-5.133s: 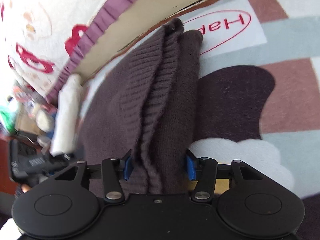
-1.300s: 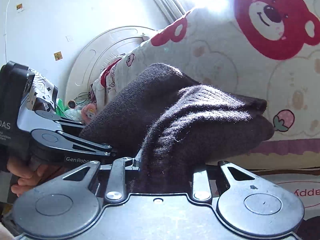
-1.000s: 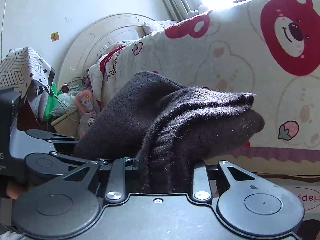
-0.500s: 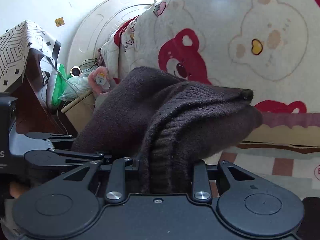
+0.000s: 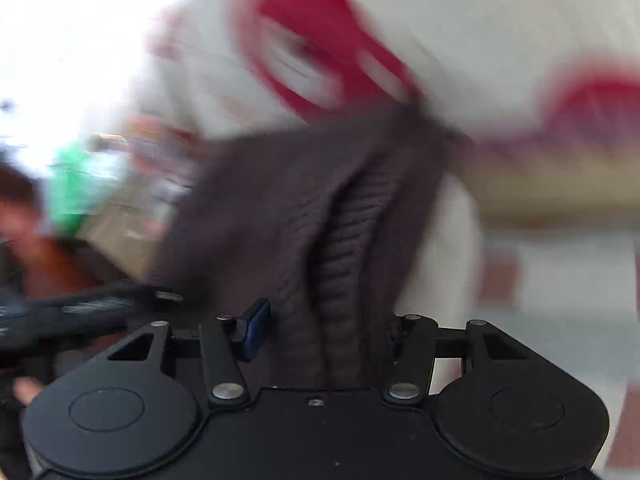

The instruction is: Fold clothes

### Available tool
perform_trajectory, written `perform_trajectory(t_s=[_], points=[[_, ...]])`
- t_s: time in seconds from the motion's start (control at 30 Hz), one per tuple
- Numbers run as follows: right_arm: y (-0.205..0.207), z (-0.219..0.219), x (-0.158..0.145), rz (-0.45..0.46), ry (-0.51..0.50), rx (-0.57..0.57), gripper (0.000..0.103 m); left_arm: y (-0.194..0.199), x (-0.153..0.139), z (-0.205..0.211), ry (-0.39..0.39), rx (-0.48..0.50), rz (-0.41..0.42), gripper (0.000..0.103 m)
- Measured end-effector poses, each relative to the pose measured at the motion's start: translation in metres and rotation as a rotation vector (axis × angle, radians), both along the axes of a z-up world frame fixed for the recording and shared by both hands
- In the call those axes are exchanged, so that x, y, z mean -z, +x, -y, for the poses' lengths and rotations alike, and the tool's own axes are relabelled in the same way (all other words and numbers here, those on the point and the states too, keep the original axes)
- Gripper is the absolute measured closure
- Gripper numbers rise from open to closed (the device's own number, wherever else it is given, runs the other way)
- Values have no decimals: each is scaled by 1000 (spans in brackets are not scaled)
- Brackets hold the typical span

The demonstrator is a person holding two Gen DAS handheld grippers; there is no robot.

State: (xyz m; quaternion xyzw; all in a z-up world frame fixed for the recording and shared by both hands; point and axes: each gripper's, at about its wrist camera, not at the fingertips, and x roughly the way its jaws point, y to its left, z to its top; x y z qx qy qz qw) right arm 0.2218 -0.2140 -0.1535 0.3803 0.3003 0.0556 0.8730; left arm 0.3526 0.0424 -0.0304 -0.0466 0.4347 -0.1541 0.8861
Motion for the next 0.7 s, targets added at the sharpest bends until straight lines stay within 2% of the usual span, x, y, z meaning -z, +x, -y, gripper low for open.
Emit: perform_trajectory(t_s=[0.03, 0.07, 0.1, 0.13, 0.2, 0.23, 0.33, 0.43, 0.47, 0.5, 0.6, 0.7], points=[[-4, 7, 16, 5, 44, -2, 57, -4, 14, -10, -35, -99, -48, 70], [-10, 11, 22, 24, 76, -10, 57, -15, 21, -18, -81, -124, -35, 69], [-15, 15, 26, 44, 106, -17, 57, -32, 23, -24, -110, -128, 28, 69], [-20, 19, 30, 64, 135, -25, 57, -51, 24, -30, -112, -146, 89, 67], [-25, 23, 32, 68, 157, -41, 55, -82, 28, -47, -138, -236, 159, 64], [-26, 23, 31, 67, 156, -44, 54, -93, 34, -59, -182, -294, 167, 61], [-34, 20, 30, 42, 167, -60, 48, -100, 58, -97, -293, -445, 98, 60], [-43, 13, 28, 24, 178, -86, 43, -110, 72, -131, -323, -546, 81, 60], [-47, 9, 30, 20, 194, -101, 42, -112, 77, -140, -351, -551, 69, 59], [-51, 4, 32, 13, 199, -110, 42, -112, 83, -147, -411, -523, 41, 57], [-58, -6, 38, -2, 165, -100, 41, -109, 98, -162, -559, -454, -27, 54], [-58, -1, 50, -12, 259, -55, 37, -102, 108, -153, -602, -415, -62, 49]])
